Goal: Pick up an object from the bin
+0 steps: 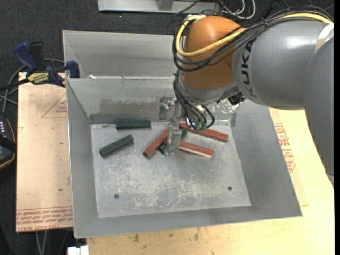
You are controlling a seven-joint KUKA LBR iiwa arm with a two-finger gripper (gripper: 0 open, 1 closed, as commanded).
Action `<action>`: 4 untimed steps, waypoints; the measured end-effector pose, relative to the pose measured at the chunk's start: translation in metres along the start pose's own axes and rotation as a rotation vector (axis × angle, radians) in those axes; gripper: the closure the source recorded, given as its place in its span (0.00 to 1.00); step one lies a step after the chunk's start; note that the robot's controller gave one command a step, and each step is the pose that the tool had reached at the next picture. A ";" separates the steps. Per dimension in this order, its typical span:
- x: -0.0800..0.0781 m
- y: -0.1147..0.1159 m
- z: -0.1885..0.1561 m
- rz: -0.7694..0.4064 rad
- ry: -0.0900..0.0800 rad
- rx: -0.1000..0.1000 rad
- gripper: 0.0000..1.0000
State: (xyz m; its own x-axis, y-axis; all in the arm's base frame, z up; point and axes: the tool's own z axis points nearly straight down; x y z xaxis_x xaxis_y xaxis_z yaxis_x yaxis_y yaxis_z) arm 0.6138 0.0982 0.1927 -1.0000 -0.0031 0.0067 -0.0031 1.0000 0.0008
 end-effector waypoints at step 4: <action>-0.036 0.029 -0.020 -0.418 -0.011 0.001 1.00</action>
Offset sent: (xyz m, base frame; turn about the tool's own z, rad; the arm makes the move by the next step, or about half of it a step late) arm -0.0021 -0.0234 -0.1170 -0.2466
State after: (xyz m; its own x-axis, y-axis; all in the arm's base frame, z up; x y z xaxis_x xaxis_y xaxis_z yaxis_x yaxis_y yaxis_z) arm 0.6496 0.1270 0.2122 -0.9127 -0.4085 -0.0049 -0.4085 0.9127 0.0000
